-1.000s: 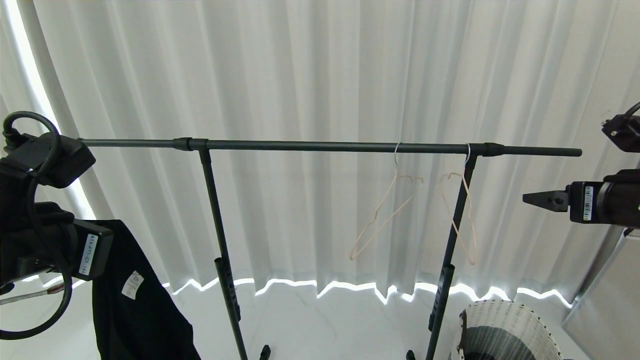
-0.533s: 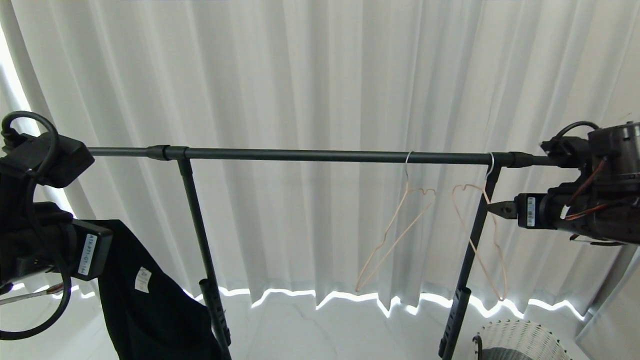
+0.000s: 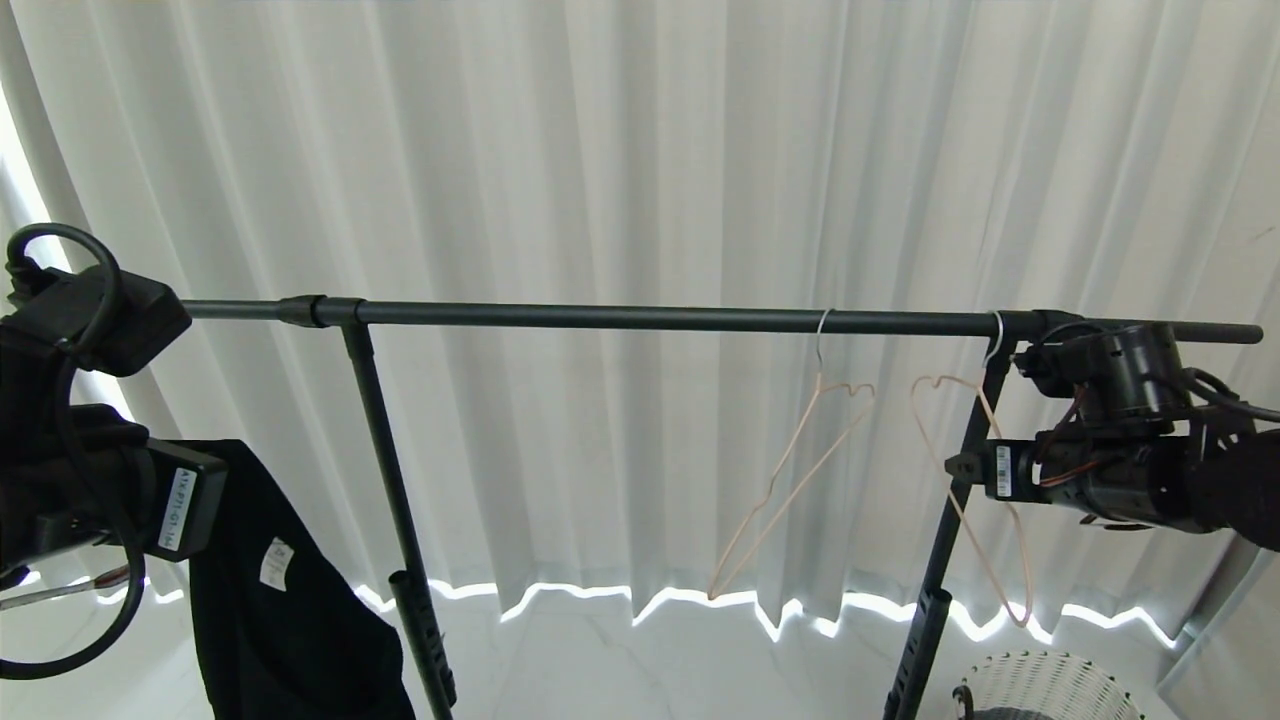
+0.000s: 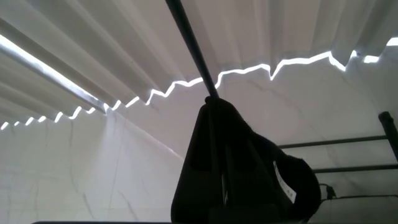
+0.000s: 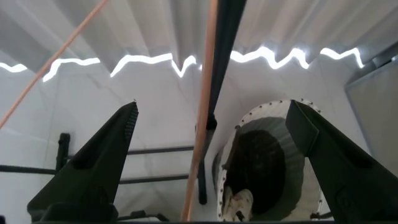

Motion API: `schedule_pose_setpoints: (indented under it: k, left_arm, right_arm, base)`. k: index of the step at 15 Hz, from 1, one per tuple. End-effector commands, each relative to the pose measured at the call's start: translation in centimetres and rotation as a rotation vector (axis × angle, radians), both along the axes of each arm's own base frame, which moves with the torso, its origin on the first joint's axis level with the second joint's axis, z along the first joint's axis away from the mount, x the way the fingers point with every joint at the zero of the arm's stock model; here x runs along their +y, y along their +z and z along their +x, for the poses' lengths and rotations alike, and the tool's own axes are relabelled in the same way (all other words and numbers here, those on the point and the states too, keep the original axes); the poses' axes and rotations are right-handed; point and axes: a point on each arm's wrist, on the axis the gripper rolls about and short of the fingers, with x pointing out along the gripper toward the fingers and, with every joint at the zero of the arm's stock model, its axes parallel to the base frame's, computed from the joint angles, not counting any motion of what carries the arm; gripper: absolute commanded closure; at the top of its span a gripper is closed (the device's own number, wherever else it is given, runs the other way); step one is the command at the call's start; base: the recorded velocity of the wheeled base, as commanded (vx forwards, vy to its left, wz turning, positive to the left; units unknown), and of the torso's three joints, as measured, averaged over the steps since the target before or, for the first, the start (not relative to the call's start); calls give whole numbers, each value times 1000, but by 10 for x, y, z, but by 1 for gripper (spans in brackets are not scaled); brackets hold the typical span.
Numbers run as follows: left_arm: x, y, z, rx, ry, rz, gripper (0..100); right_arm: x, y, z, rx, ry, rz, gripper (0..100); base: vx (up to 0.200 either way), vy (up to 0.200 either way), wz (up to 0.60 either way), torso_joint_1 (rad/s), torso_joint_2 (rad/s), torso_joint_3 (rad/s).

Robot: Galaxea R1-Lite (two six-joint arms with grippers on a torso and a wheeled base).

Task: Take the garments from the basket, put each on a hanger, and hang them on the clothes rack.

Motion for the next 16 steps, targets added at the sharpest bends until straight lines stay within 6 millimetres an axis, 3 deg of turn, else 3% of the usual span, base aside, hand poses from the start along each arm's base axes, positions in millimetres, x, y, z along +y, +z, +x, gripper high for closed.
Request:
schedule_pose_setpoints:
  k: [1,7,8,16]
  left_arm:
    - [0,0,1,4,0,2,100]
    - [-1,-1,1,5,-3,2,100]
    - [0,-1,1,7,-2,2,100]
    - [-1,-1,0,5,-3,1,100]
  right_arm:
    - [3,-18,10,46,-3,-14,0]
    - [5,-28,18,47,-5,-14,0]
    - [5,-28,18,47,-5,-14,100]
    - [1,-10,9,-6,-7,5,100]
  base:
    - [0,0,0,0,0,0]
    - [0,0,0,0,0,0]
    - [0,0,0,0,0,0]
    - [0,0,0,0,0,0]
